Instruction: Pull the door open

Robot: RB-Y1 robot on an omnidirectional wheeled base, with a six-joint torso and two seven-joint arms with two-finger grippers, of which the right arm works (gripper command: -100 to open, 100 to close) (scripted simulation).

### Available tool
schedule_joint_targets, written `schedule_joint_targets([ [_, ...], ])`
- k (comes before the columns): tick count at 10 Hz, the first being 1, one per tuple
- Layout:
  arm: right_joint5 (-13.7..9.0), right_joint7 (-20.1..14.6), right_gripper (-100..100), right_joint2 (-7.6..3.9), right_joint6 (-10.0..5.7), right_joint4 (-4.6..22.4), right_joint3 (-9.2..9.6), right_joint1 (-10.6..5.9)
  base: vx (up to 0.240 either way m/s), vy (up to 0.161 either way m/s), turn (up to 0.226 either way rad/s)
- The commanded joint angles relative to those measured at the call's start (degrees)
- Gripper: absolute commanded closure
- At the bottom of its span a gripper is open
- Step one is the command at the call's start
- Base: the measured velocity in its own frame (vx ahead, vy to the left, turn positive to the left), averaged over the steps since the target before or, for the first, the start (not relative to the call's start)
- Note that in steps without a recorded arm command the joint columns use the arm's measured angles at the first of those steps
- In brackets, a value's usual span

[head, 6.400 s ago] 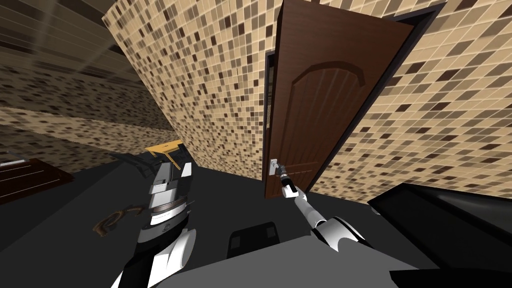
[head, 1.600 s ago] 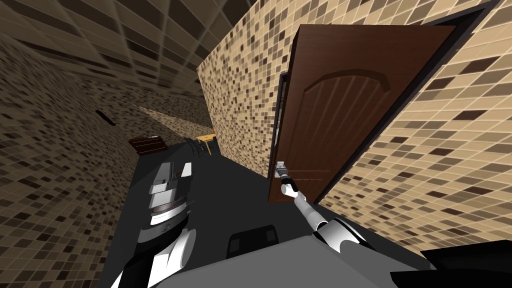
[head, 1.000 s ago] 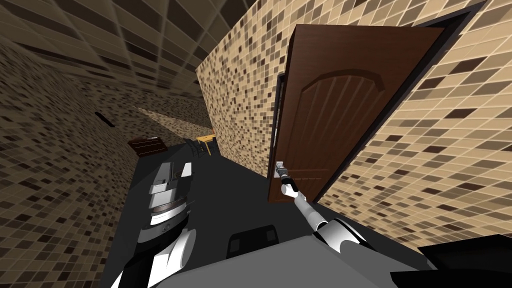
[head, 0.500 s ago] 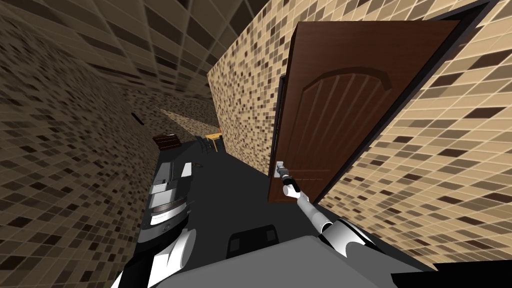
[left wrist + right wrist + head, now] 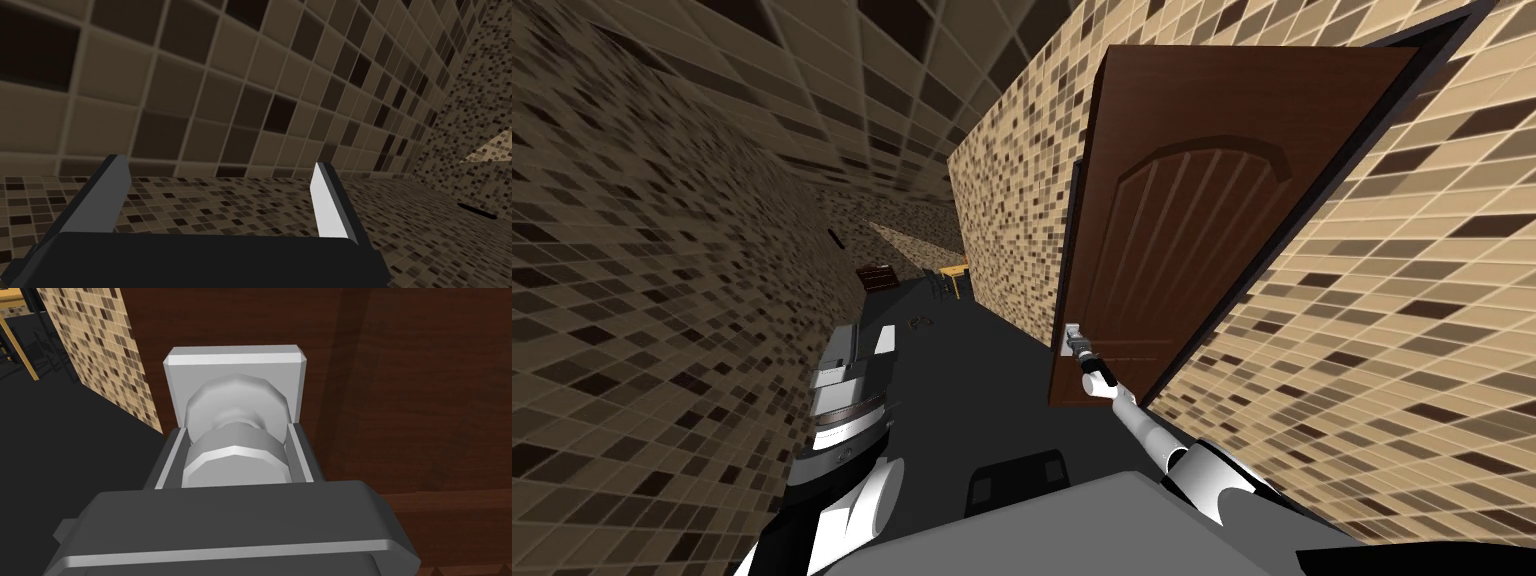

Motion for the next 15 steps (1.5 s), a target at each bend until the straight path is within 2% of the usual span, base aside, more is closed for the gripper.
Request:
schedule_joint_targets([
  [1, -0.1, -1.3, 100, -0.86, -0.12, -0.7, 0.95, 0.42, -0.199, -0.077, 0.146],
  [2, -0.1, -2.1, 100, -1.43, -0.18, -1.0, 1.55, 0.65, -0.193, -0.069, 0.147],
  [3, -0.1, -1.5, 100, -1.19, -0.10, -0.8, 1.05, 0.54, -0.082, -0.029, 0.037],
  [10, 0.6, -5.8, 100, -4.50, -0.95, -4.0, 6.78, 2.00, -0.179, -0.085, 0.087],
  [14, 0.8, -7.5, 100, -5.84, -1.34, -5.3, 9.03, 2.53, -0.182, -0.068, 0.059],
  [15, 0.8, -7.1, 100, -5.66, -1.27, -5.2, 8.51, 2.54, -0.080, -0.033, 0.026],
])
